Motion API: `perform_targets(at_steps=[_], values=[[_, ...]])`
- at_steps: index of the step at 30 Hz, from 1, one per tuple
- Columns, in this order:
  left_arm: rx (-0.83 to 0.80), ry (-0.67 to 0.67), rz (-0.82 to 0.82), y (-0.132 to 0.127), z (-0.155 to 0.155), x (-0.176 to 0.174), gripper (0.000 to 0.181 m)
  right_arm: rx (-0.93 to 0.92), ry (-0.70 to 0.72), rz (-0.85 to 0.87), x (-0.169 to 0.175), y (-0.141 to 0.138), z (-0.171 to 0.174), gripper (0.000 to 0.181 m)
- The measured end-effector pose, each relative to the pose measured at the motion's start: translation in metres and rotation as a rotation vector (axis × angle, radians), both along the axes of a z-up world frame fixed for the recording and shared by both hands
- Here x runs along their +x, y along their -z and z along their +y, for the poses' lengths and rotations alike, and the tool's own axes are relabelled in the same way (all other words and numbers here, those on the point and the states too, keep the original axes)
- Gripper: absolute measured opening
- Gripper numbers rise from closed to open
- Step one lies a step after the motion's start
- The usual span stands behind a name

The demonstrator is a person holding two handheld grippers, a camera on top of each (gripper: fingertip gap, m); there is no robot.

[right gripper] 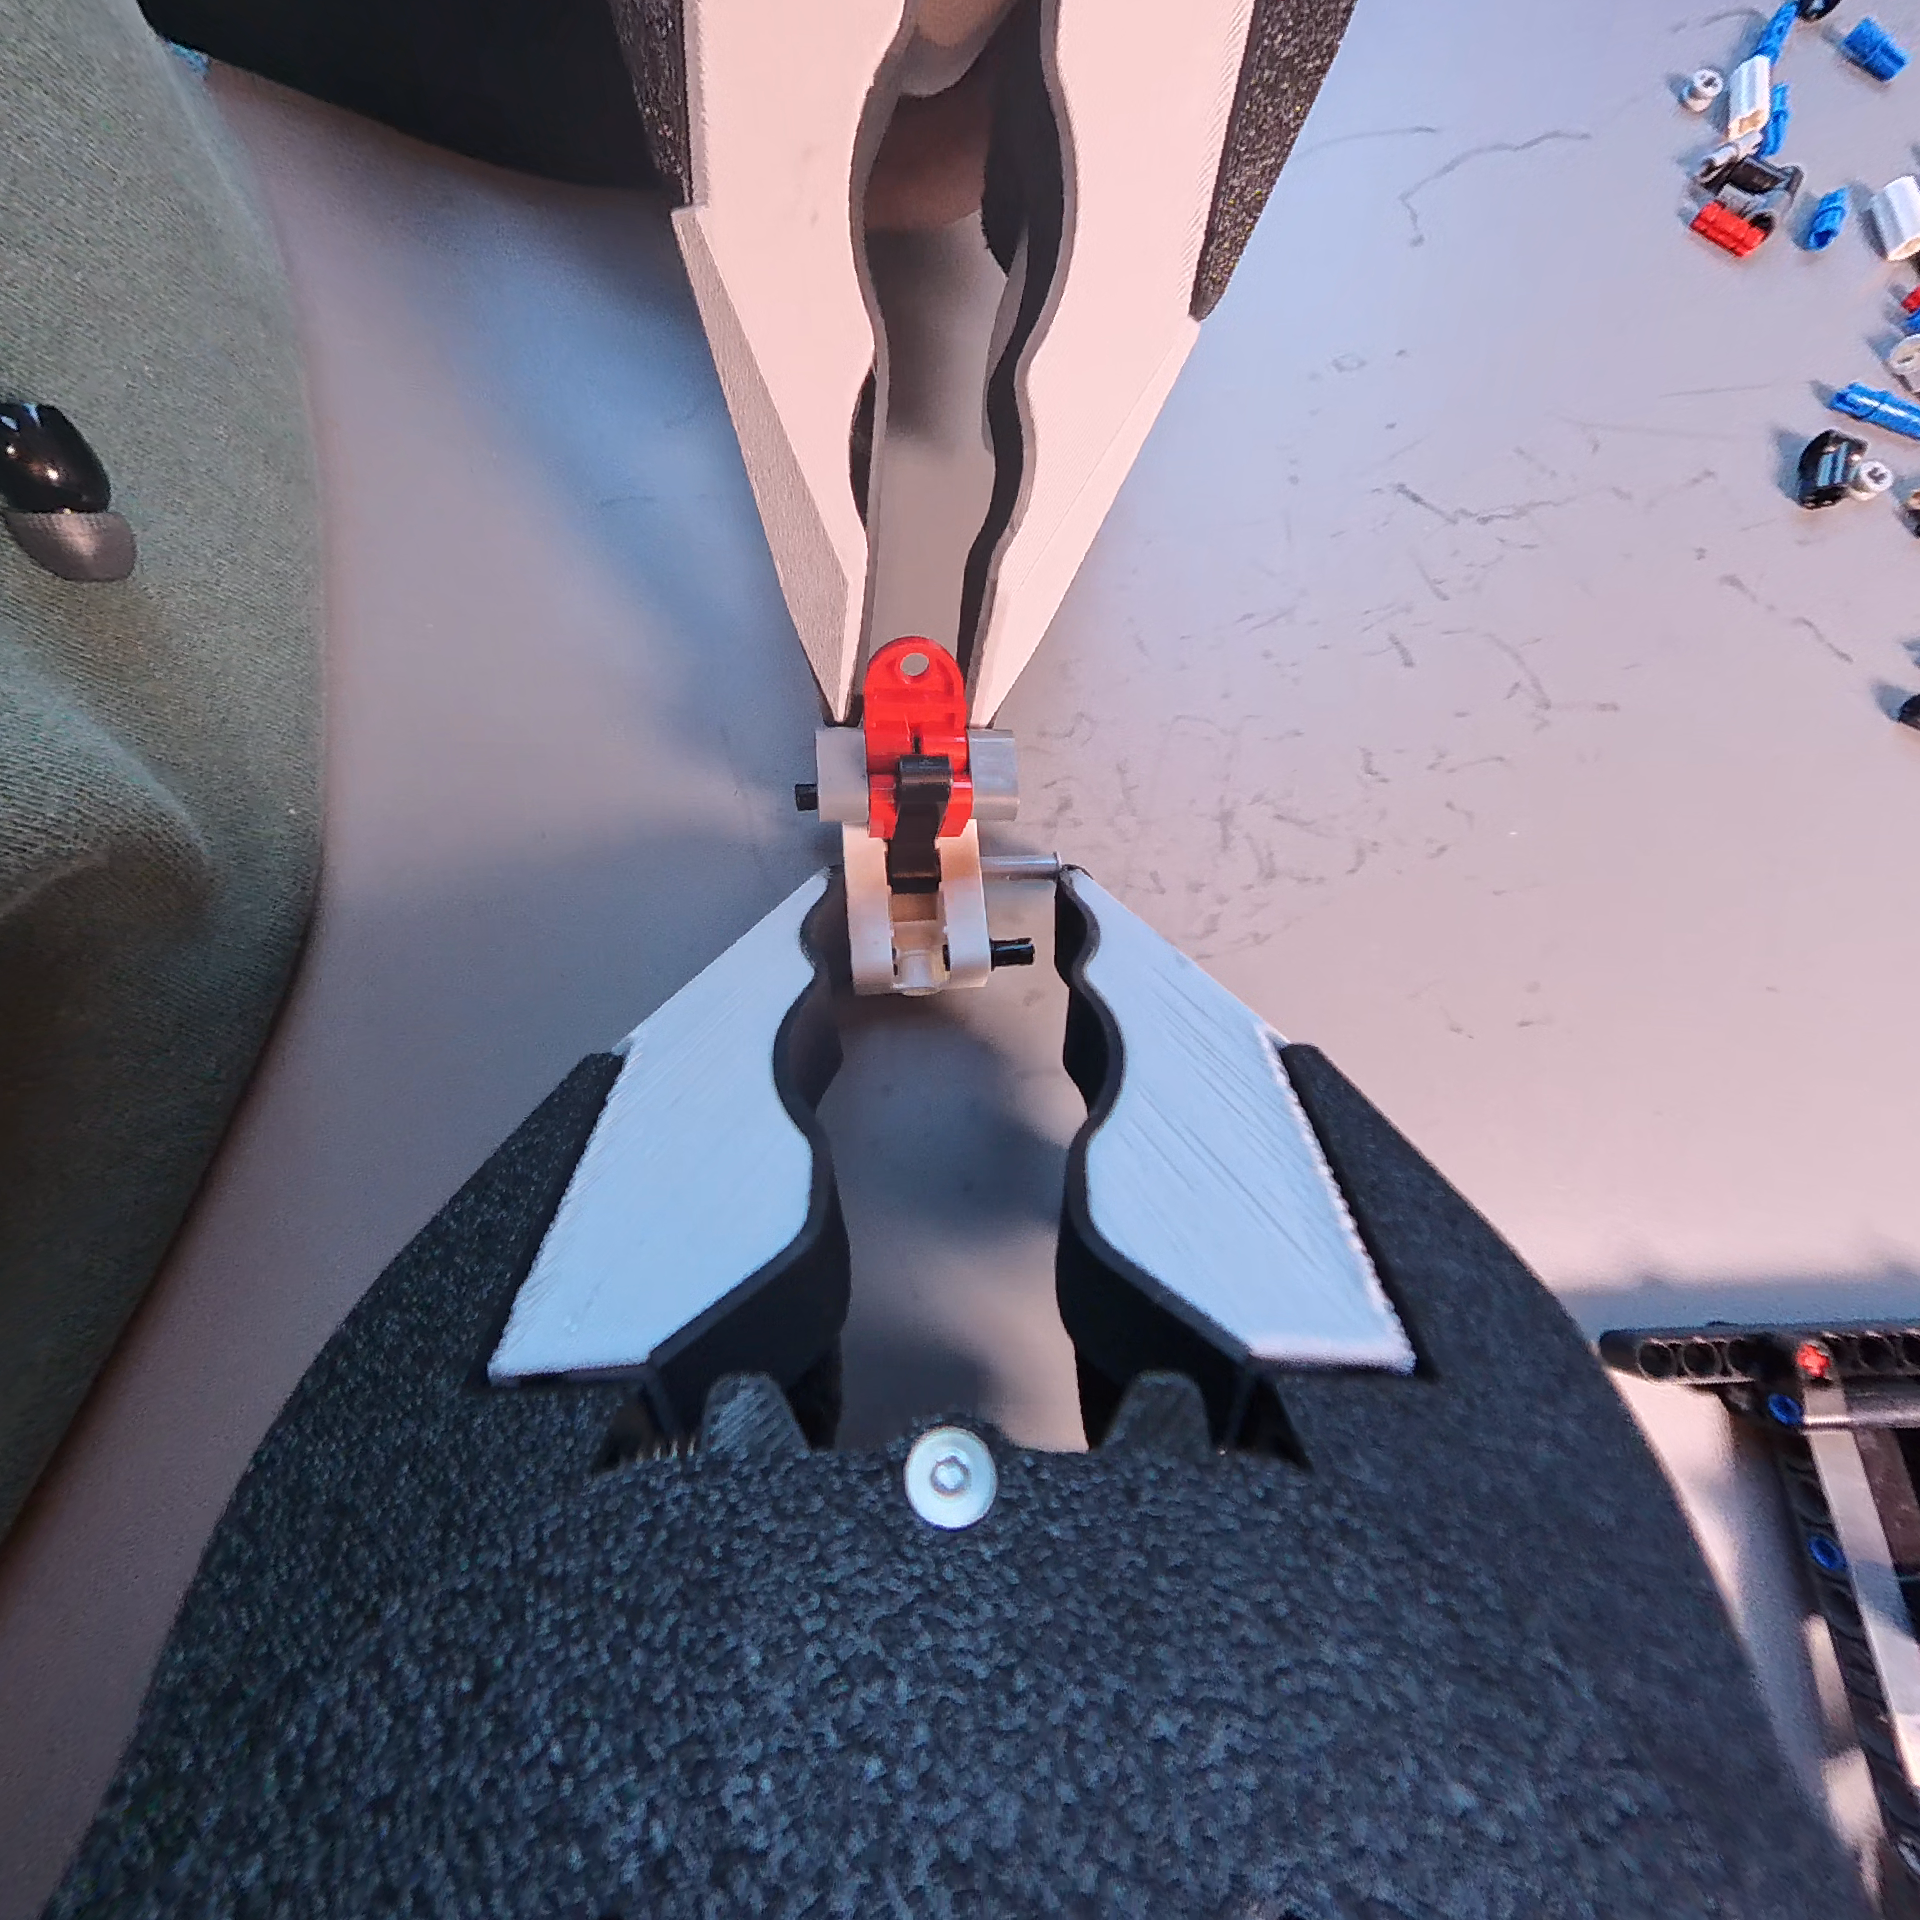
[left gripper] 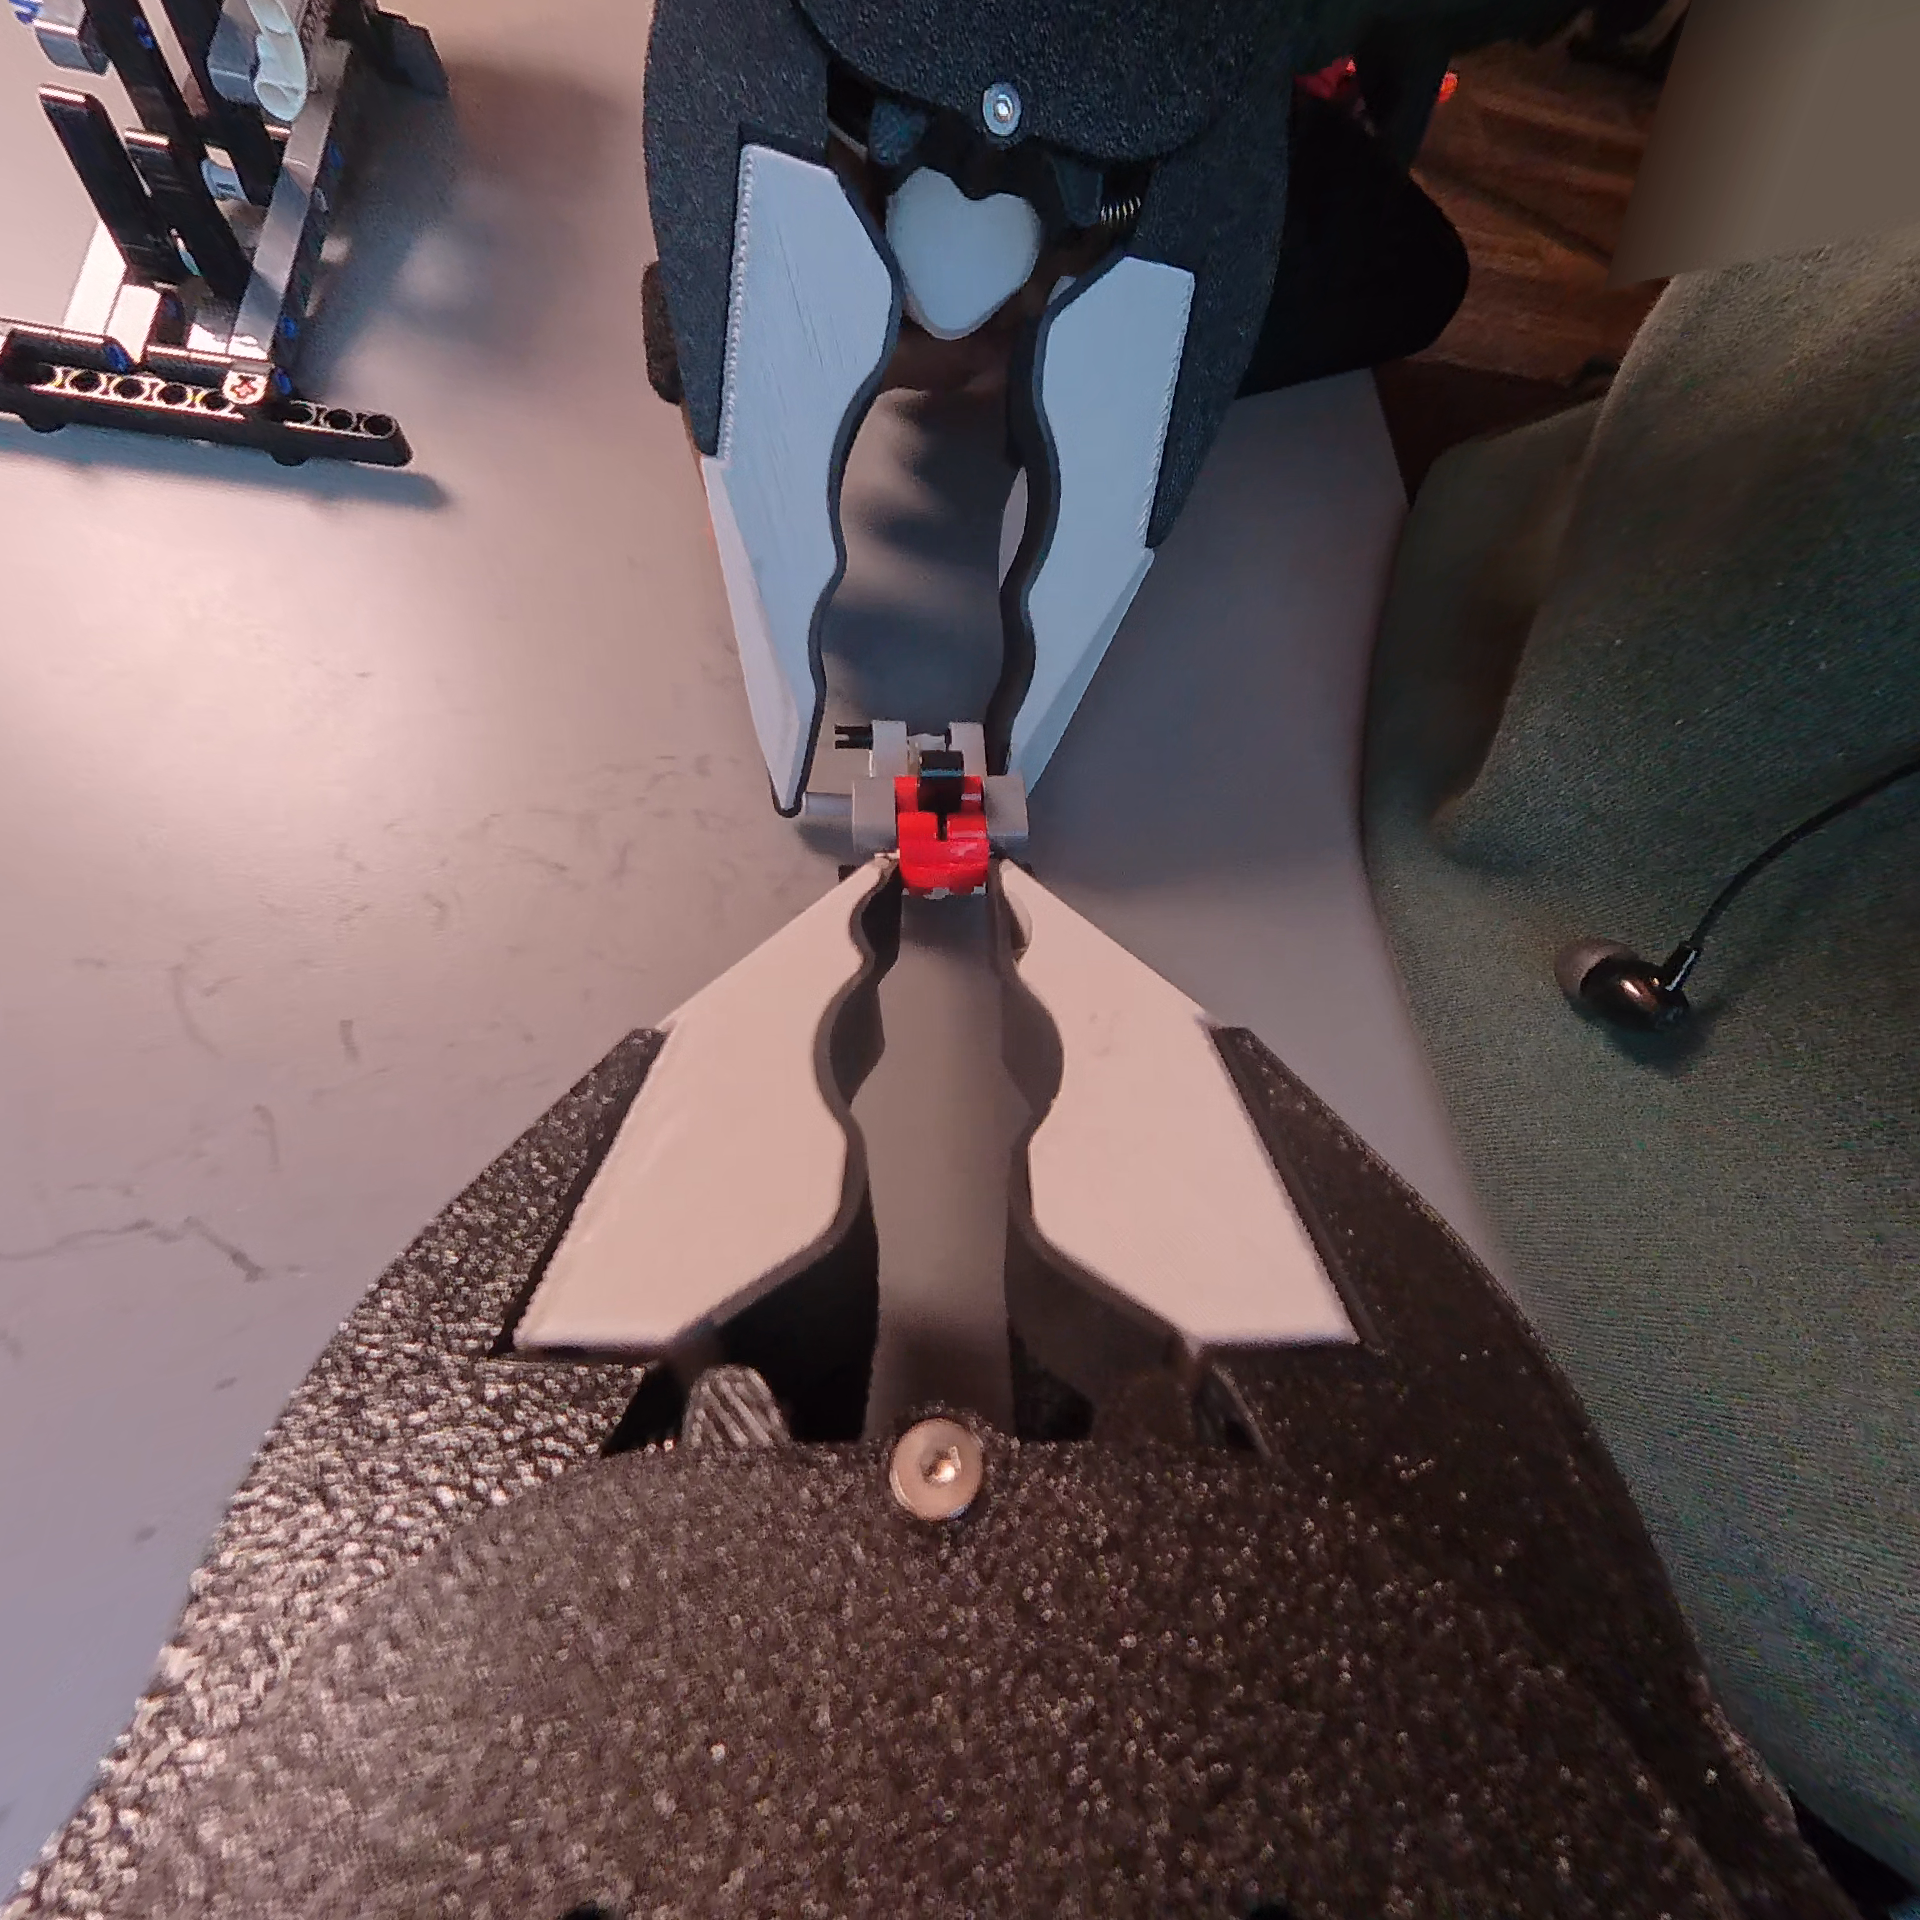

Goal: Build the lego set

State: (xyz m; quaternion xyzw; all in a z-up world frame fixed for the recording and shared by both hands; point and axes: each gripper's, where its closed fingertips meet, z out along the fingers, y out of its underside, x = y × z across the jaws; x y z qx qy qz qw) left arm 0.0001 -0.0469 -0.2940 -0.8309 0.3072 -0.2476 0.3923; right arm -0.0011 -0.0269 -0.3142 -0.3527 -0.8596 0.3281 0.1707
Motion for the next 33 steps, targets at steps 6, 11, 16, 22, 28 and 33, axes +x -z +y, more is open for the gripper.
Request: perform_targets(at_steps=[6, 11, 16, 22, 28, 33], values=[[-0.001, 0.005, 0.017, 0.0020, -0.0014, -0.0001, 0.016, 0.005, -0.010, 0.025, 0.0005, -0.0002, 0.0003, 0.038], [-0.012, 0.004, 0.009, 0.0022, -0.0020, -0.0002, 0.016, -0.002, -0.007, 0.032, 0.0007, -0.0003, 0.0002, 0.037], [-0.015, 0.000, 0.006, 0.0022, -0.0020, -0.0001, 0.016, -0.007, 0.004, 0.035, 0.0011, -0.0003, -0.0003, 0.038], [-0.025, 0.007, 0.019, 0.0048, -0.0026, -0.0002, 0.016, -0.030, 0.012, -0.001, 0.0011, 0.0001, -0.0012, 0.050], [-0.027, 0.009, 0.022, 0.0054, -0.0028, 0.0001, 0.016, -0.031, -0.024, -0.001, -0.0001, -0.0003, -0.0037, 0.043], [-0.024, 0.011, 0.019, 0.0048, -0.0031, 0.0002, 0.016, -0.030, -0.036, 0.013, -0.0003, -0.0005, -0.0042, 0.039]])
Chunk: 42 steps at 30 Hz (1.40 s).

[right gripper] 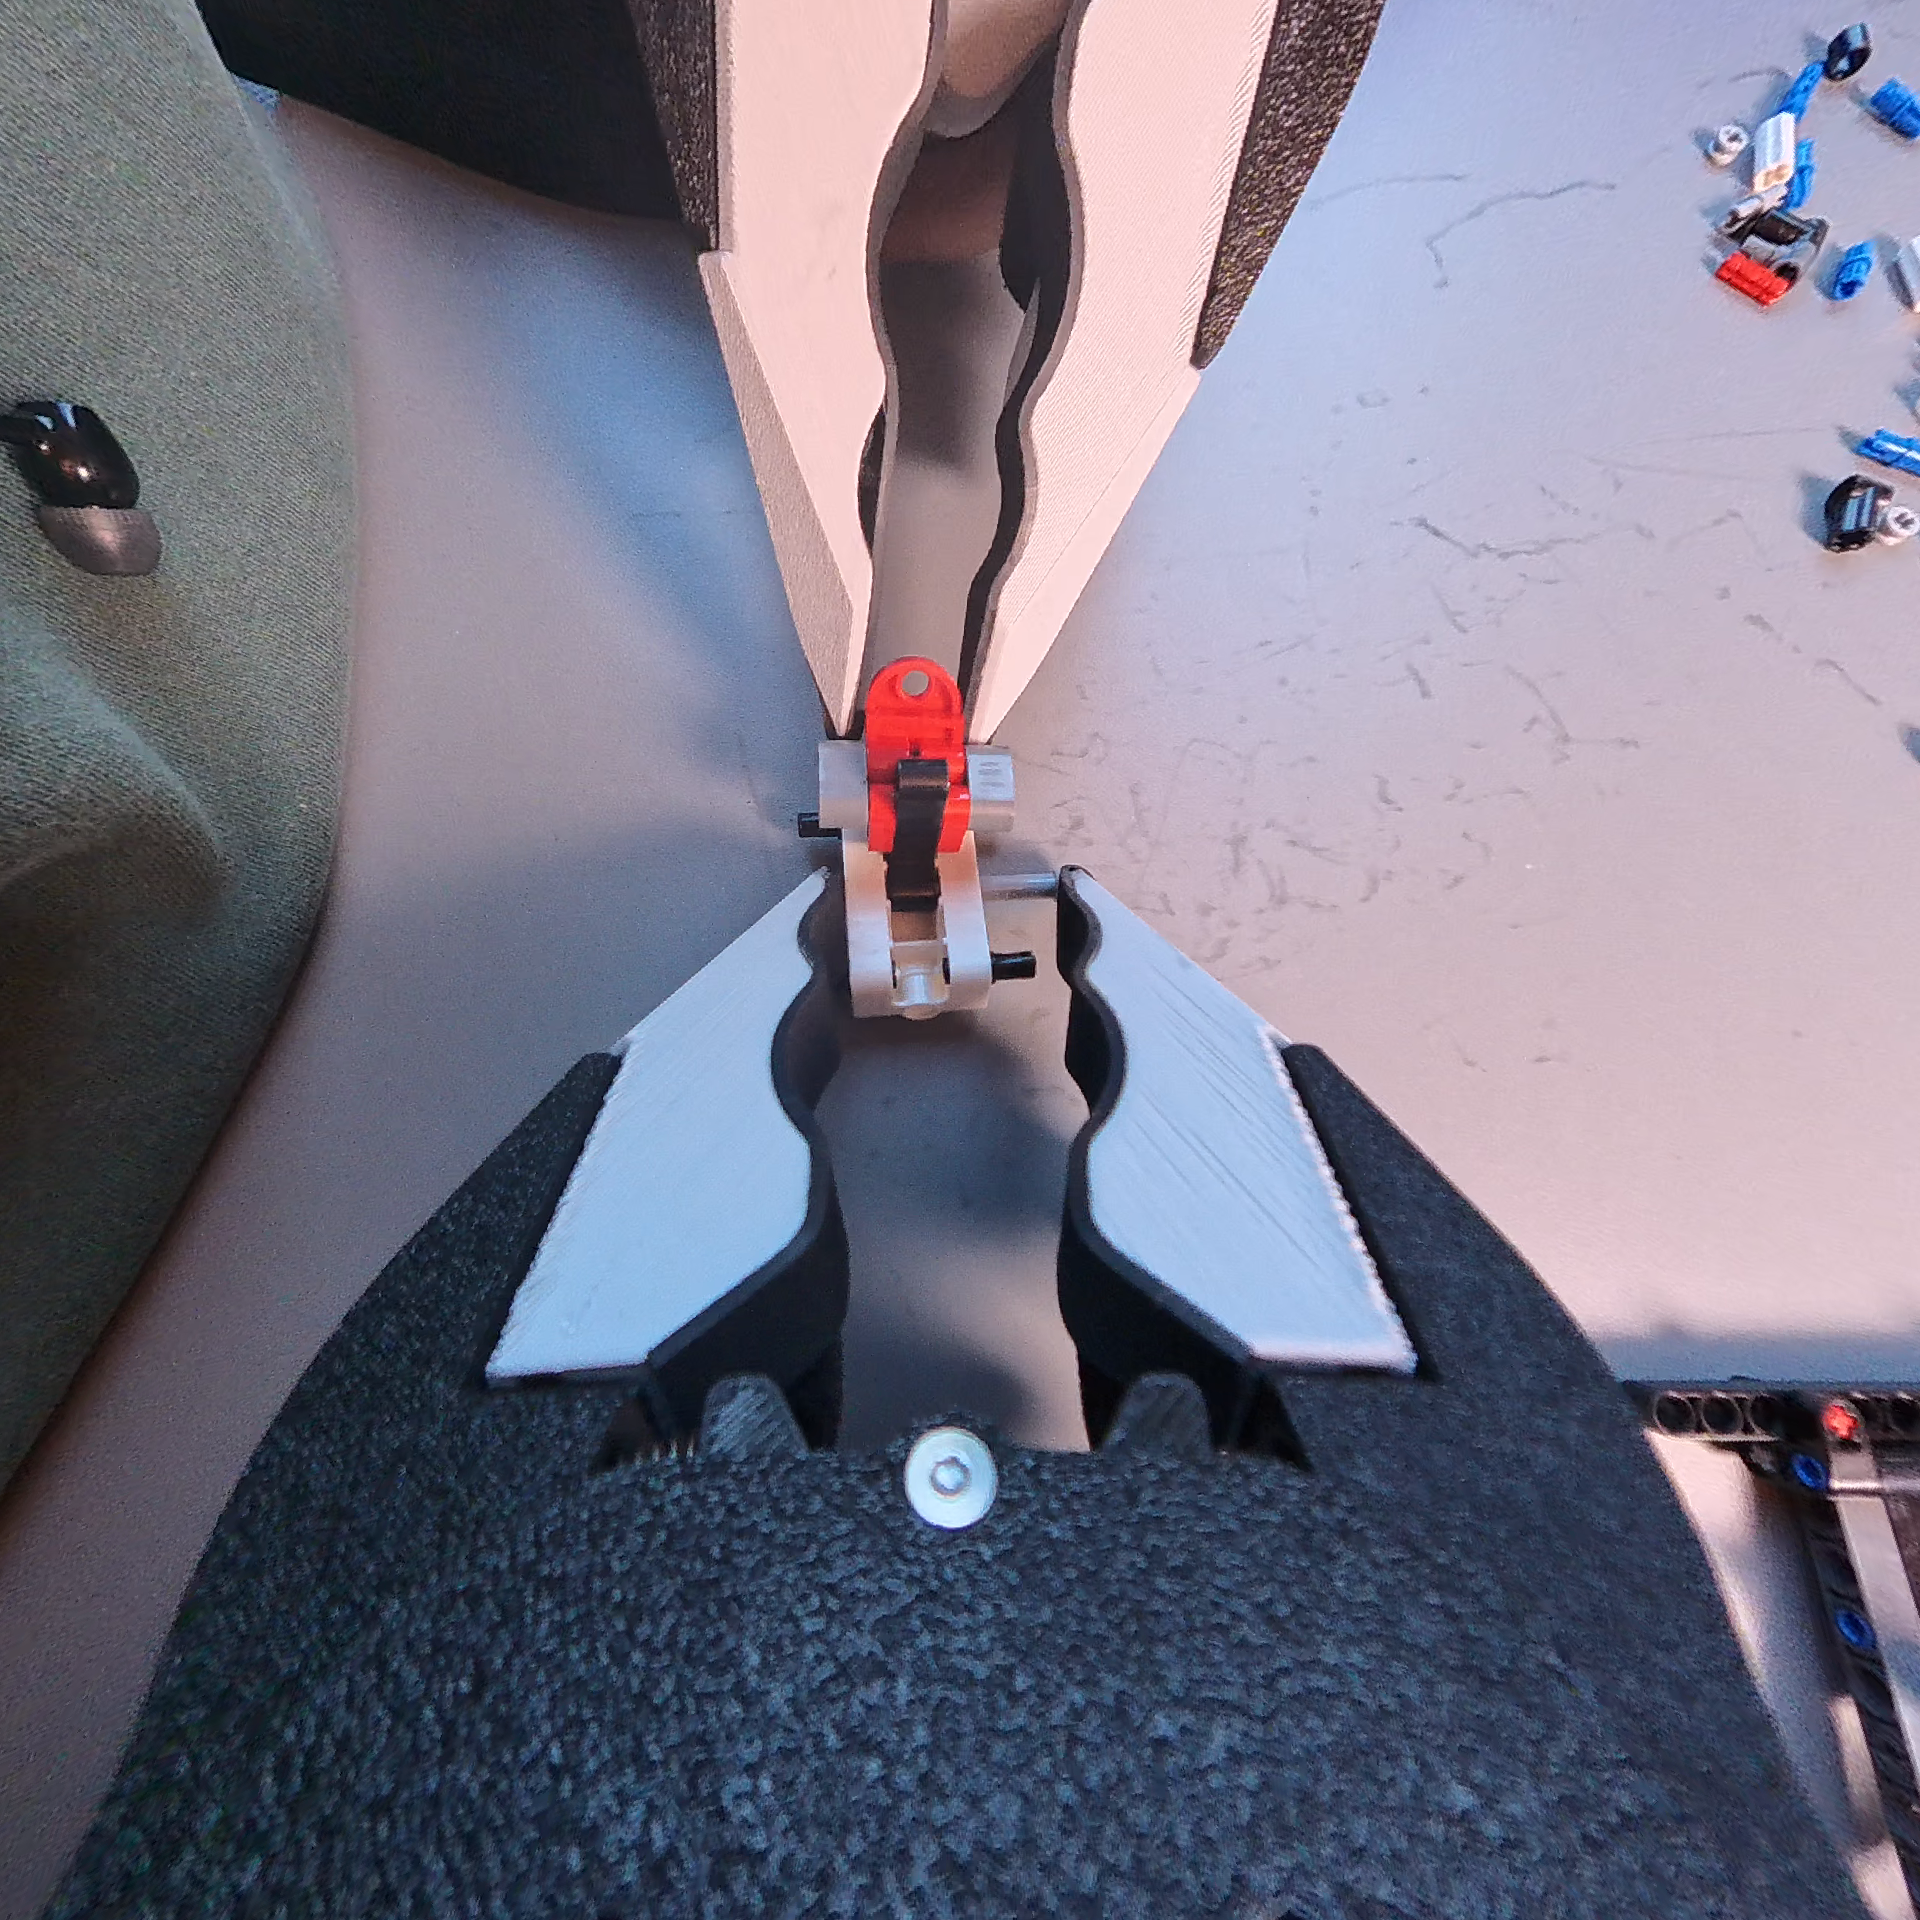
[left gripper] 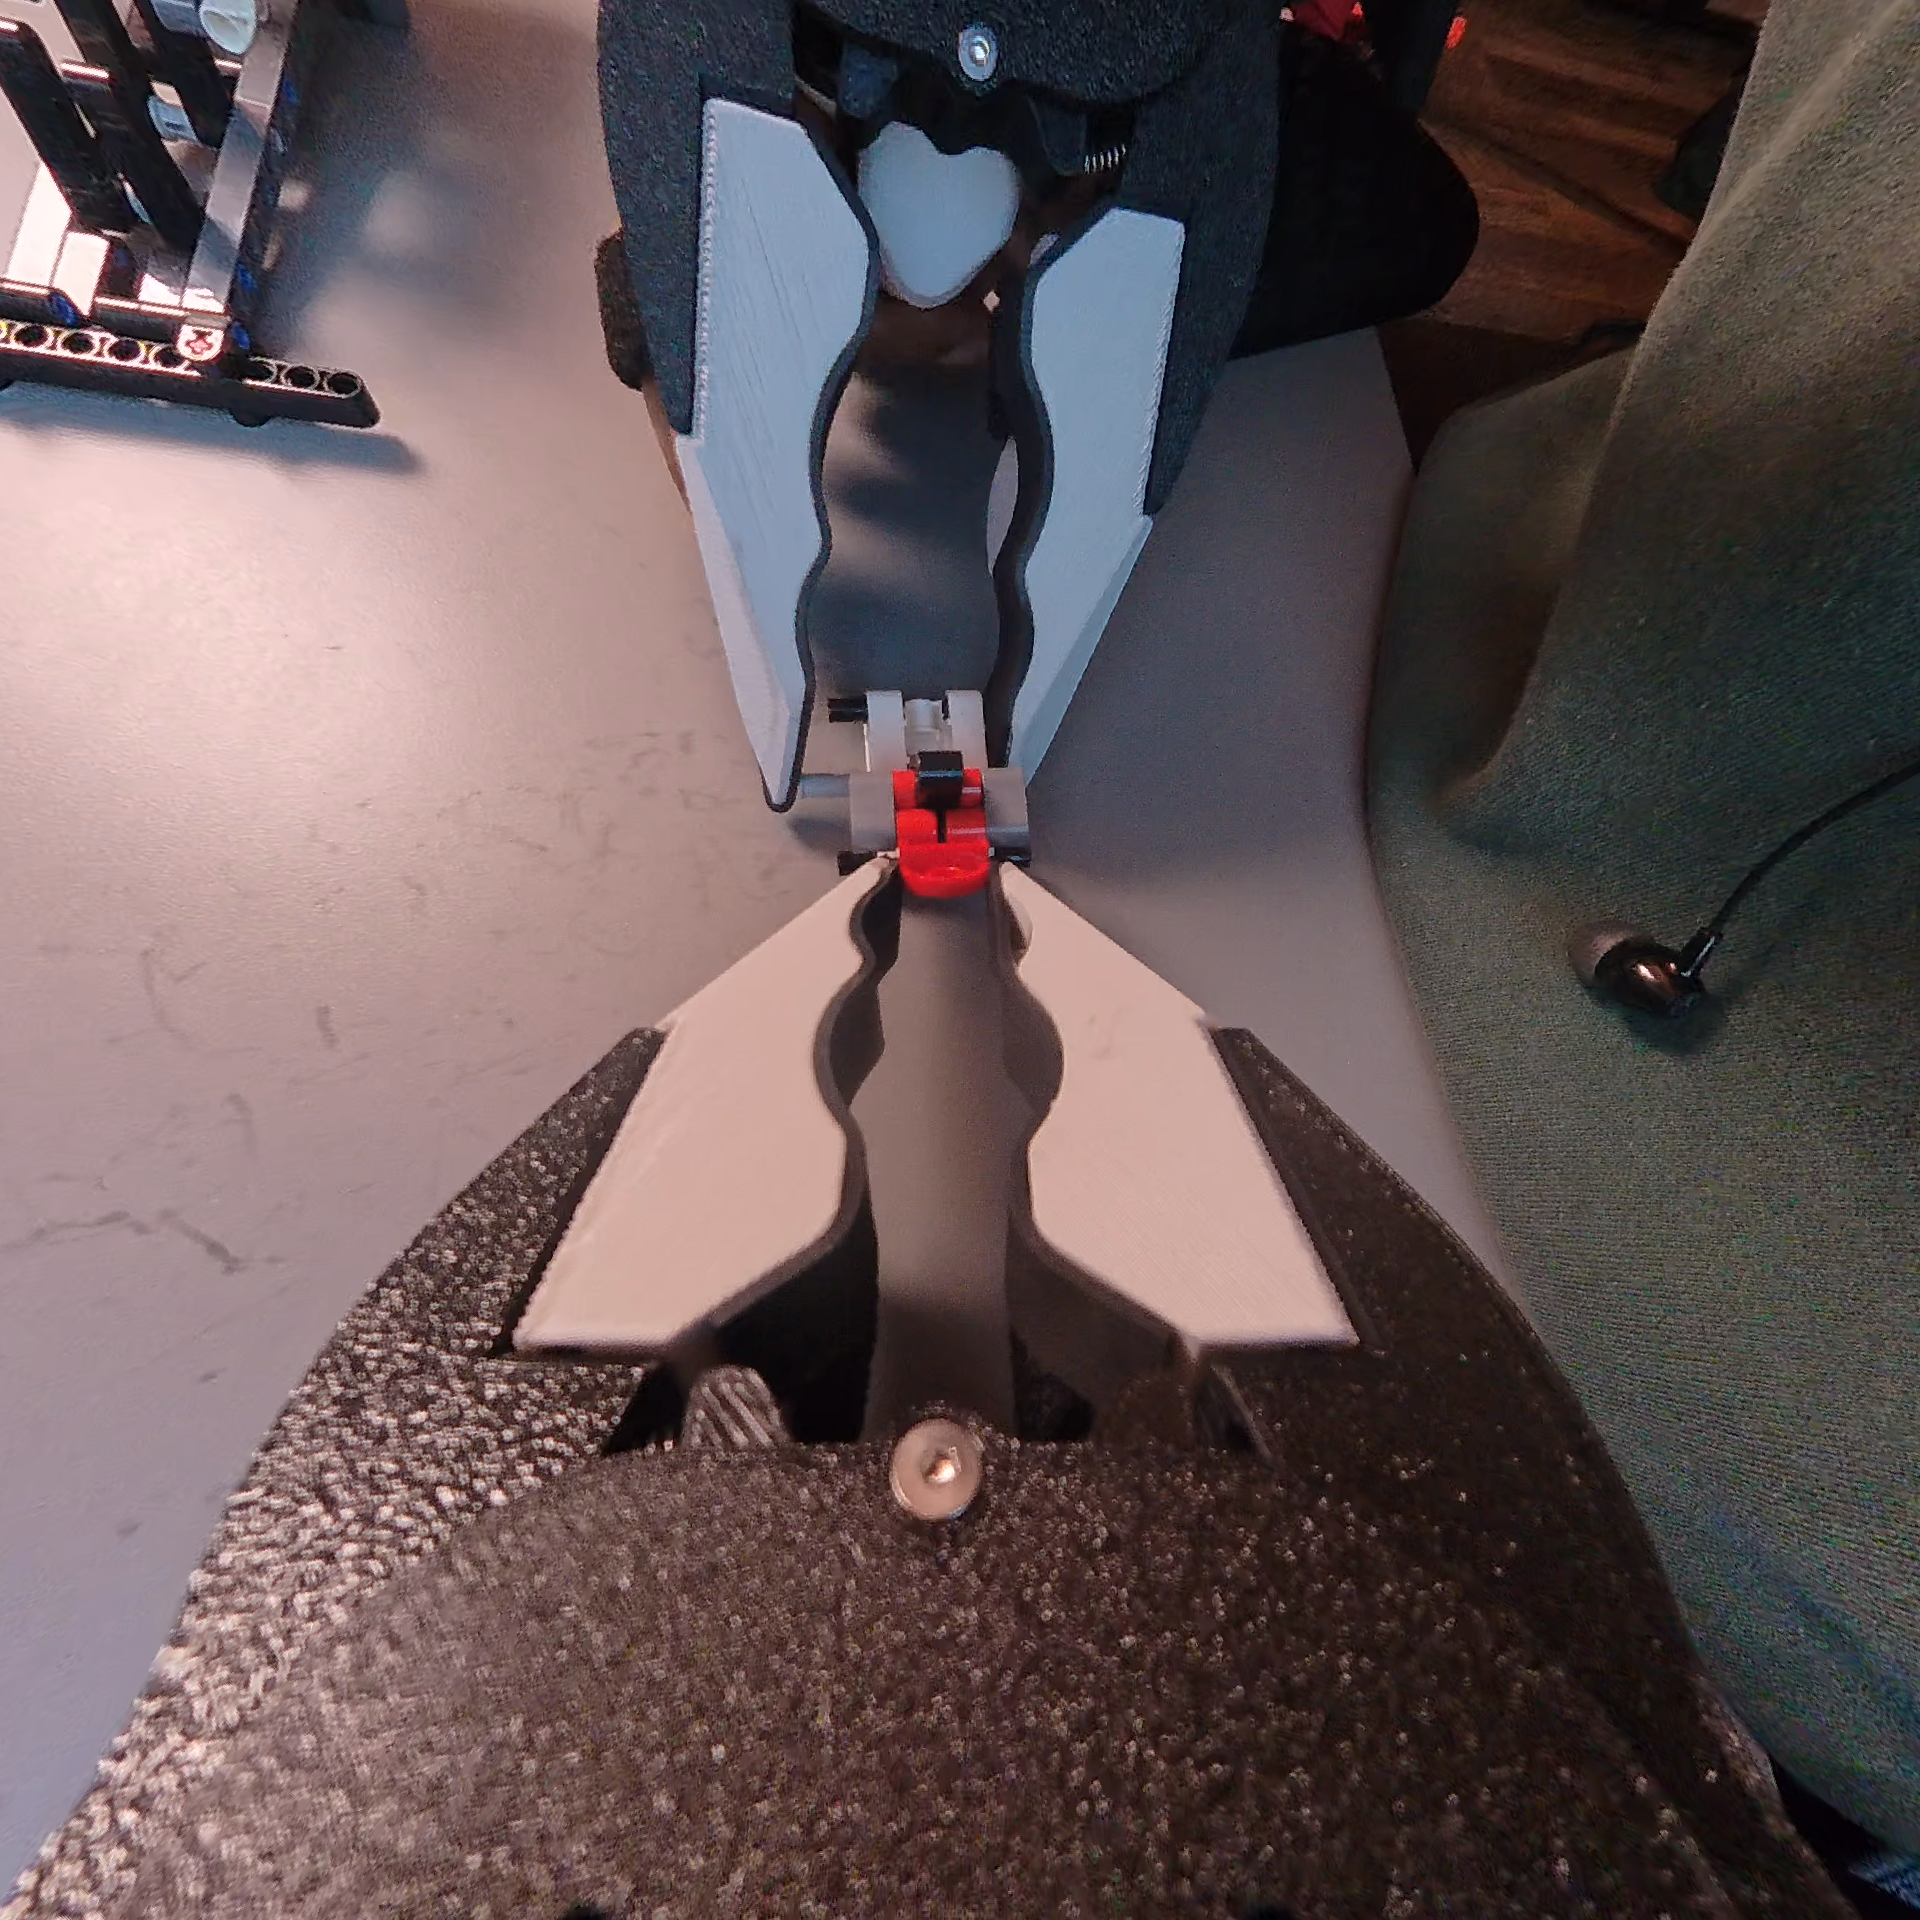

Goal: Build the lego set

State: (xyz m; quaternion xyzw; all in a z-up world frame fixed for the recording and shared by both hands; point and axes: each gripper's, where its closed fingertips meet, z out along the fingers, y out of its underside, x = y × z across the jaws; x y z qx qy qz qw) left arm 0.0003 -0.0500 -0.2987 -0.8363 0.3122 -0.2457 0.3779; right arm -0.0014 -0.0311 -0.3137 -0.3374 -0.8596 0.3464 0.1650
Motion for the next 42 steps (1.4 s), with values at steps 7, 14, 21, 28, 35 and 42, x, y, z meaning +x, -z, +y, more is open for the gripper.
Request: perform_targets(at_steps=[7, 14, 21, 28, 35, 42], values=[[-0.012, -0.031, -0.001, 0.0012, 0.0027, -0.0027, 0.016, 0.010, 0.013, 0.018, -0.0003, 0.0006, 0.0023, 0.030], [-0.017, -0.035, 0.007, 0.0022, 0.0021, -0.0026, 0.016, 0.011, 0.032, 0.014, -0.0009, 0.0007, 0.0023, 0.031], [-0.028, -0.032, 0.000, 0.0027, 0.0021, -0.0027, 0.016, 0.002, 0.013, 0.016, 0.0004, 0.0004, 0.0013, 0.036], [-0.042, -0.030, -0.001, 0.0043, 0.0023, -0.0030, 0.016, -0.039, 0.002, -0.016, 0.0029, -0.0023, 0.0018, 0.039], [-0.045, -0.026, -0.004, 0.0044, 0.0018, -0.0025, 0.016, -0.058, 0.004, -0.007, 0.0005, -0.0030, 0.0035, 0.030], [-0.048, -0.013, 0.014, 0.0068, 0.0000, -0.0007, 0.027, 0.034, -0.008, 0.059, 0.0012, -0.0024, 0.0040, 0.029]])
